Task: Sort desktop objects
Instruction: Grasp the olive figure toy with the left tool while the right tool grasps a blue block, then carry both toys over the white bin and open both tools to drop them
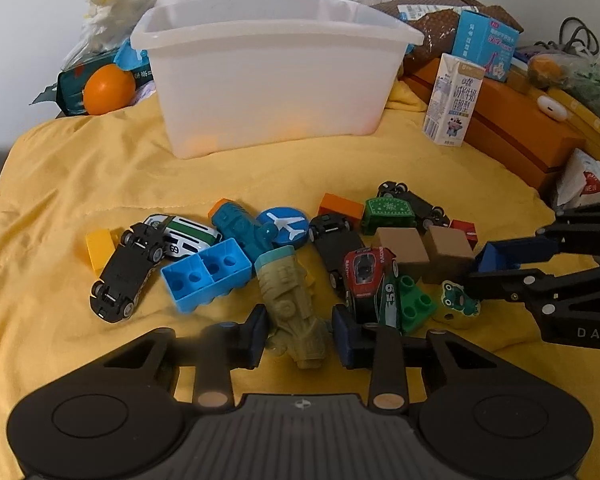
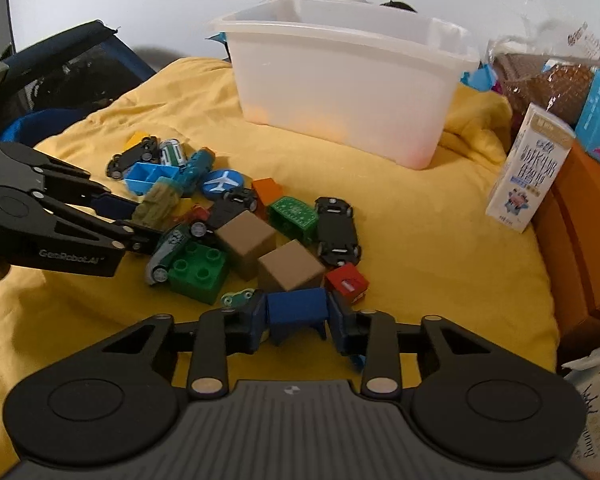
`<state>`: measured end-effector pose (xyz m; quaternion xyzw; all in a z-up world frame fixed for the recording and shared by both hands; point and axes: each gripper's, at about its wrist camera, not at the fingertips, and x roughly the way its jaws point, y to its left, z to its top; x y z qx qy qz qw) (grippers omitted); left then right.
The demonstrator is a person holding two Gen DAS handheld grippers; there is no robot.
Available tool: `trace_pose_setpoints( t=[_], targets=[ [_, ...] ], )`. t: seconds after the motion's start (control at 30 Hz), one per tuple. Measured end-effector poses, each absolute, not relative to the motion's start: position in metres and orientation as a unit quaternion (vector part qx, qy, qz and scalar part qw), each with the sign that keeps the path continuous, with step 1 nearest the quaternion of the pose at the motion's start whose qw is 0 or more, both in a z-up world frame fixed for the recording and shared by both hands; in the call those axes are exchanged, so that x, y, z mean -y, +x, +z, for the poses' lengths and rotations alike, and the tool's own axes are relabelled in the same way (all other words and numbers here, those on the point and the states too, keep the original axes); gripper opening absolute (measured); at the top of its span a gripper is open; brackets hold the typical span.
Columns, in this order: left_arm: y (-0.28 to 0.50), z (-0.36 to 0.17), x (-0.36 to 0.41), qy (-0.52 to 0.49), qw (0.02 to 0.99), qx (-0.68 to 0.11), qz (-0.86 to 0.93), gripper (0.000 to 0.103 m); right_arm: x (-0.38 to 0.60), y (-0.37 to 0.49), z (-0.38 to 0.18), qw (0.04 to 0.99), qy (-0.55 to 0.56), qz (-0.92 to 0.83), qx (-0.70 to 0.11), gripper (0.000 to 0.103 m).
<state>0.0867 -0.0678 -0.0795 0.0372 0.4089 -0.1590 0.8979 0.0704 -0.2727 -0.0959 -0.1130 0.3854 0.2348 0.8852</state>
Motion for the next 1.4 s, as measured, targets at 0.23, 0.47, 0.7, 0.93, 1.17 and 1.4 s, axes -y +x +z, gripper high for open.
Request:
trace_pose_setpoints(
  t=[0.23,0.47,0.7,0.93,1.17,1.4],
  targets=[
    [0.085,-0.057,0.056,0.005,0.91,-0.387,-0.151,0.038,0.287,0.066,-0.087,0.895,-0.066,0.217,-0.384,0.035],
    [0.093,-0.006,0.046,-0.012,0.925,-0.35,-0.149,0.038,0.294,0.075,-0.039,0.914,-0.004,0.216,-0.343,0.035],
    [0.132,0.043,0.032,-0.019,0.934,-0.331,-0.137,0.038,0.295,0.117,0.019,0.928,0.042,0.21,-0.304,0.035],
    [0.183,0.083,0.033,0.011,0.927,-0.346,-0.144,0.038,0.289,0.168,0.065,0.927,0.041,0.218,-0.301,0.035],
    [0.236,0.097,0.039,-0.014,0.911,-0.382,-0.155,0.038,0.273,0.215,0.088,0.925,0.017,0.215,-0.314,0.035],
    [0.271,0.102,0.049,-0.02,0.905,-0.399,-0.145,0.038,0.271,0.259,0.082,0.91,0.019,0.197,-0.366,0.035]
  ],
)
